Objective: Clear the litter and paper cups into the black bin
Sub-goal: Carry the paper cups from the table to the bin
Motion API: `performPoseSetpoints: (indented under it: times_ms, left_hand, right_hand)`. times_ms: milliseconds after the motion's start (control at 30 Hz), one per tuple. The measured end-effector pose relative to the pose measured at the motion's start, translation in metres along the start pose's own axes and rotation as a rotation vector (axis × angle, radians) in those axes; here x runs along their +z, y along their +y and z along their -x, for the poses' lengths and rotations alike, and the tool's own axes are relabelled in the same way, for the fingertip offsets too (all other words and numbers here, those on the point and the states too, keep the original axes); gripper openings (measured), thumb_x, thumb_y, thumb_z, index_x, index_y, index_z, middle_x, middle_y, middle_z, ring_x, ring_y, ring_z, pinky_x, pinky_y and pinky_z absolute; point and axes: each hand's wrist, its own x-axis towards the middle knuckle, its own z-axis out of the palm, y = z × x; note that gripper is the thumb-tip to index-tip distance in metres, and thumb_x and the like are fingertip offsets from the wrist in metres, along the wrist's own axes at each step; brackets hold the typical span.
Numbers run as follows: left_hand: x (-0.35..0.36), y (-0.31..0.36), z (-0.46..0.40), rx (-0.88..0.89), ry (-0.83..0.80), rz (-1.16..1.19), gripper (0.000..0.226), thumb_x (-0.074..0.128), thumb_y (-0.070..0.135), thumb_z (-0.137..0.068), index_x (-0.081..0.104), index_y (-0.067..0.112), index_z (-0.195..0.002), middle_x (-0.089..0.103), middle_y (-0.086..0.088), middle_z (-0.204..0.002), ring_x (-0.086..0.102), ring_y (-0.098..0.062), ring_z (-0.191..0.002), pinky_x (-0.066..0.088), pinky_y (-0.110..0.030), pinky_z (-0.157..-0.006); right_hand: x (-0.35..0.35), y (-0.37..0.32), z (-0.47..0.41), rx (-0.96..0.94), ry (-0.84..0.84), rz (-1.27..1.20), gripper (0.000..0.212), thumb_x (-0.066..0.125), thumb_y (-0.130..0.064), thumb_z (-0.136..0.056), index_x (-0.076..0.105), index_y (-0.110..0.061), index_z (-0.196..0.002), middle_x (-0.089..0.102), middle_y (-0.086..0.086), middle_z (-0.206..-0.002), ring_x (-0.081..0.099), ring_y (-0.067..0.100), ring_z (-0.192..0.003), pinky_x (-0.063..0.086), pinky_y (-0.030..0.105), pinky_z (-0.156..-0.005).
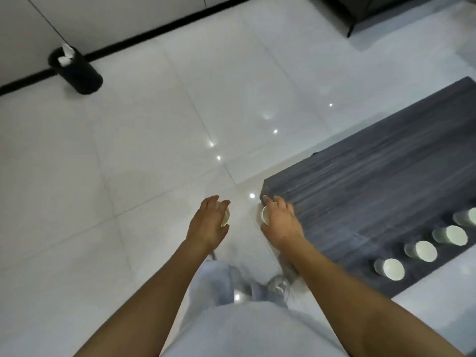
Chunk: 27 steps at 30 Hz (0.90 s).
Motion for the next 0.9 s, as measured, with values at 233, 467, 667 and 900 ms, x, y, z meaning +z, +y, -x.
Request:
performPoseSetpoints:
  times_ms: [233, 467, 667, 900]
  left_hand:
    - [-0.063, -0.144, -0.002, -0.157, 0.076, 0.098, 0.062, 0.062, 0.030, -0.087, 0.034, 0.025, -0.142, 0.027, -0.003, -0.151, 0.021, -0.019, -0.140, 0.040, -0.032, -0.099]
    - [-0.119, -0.262, -0.010, -0.296, 0.094, 0.146, 0.062, 0.061, 0.027, -0.088, 0.033, 0.024, -0.143, 0.026, -0.003, -0.151, 0.019, -0.019, -0.141, 0.040, -0.035, -0.101]
    - [-0.162, -0.328, -0.042, -0.378, 0.152, 0.184, 0.062, 0.062, 0.027, -0.087, 0.034, 0.024, -0.142, 0.028, -0.003, -0.151, 0.020, -0.019, -0.141, 0.041, -0.036, -0.101]
    - [-0.226, -0.412, -0.140, -0.426, 0.176, 0.179, 0.058, 0.059, 0.029, -0.089, 0.035, 0.024, -0.142, 0.031, -0.002, -0.147, 0.025, -0.020, -0.138, 0.042, -0.035, -0.098]
  right_hand:
    - [0.028, -0.164, -0.060, -0.251, -0.066, 0.193, 0.069, 0.057, -0.025, -0.092, 0.020, -0.021, -0.150, 0.030, 0.007, -0.149, 0.034, 0.029, -0.133, 0.044, 0.039, -0.100]
    - [0.046, -0.312, -0.107, -0.480, -0.103, 0.294, 0.068, 0.057, -0.026, -0.092, 0.021, -0.021, -0.149, 0.031, 0.005, -0.147, 0.035, 0.026, -0.129, 0.046, 0.035, -0.095]
    - [0.047, -0.397, -0.164, -0.569, -0.134, 0.385, 0.070, 0.058, -0.022, -0.091, 0.022, -0.022, -0.150, 0.030, 0.005, -0.149, 0.035, 0.026, -0.131, 0.046, 0.034, -0.096]
    - [0.022, -0.495, -0.284, -0.637, -0.151, 0.433, 0.068, 0.059, -0.020, -0.090, 0.024, -0.021, -0.148, 0.033, 0.007, -0.146, 0.037, 0.028, -0.128, 0.046, 0.035, -0.096]
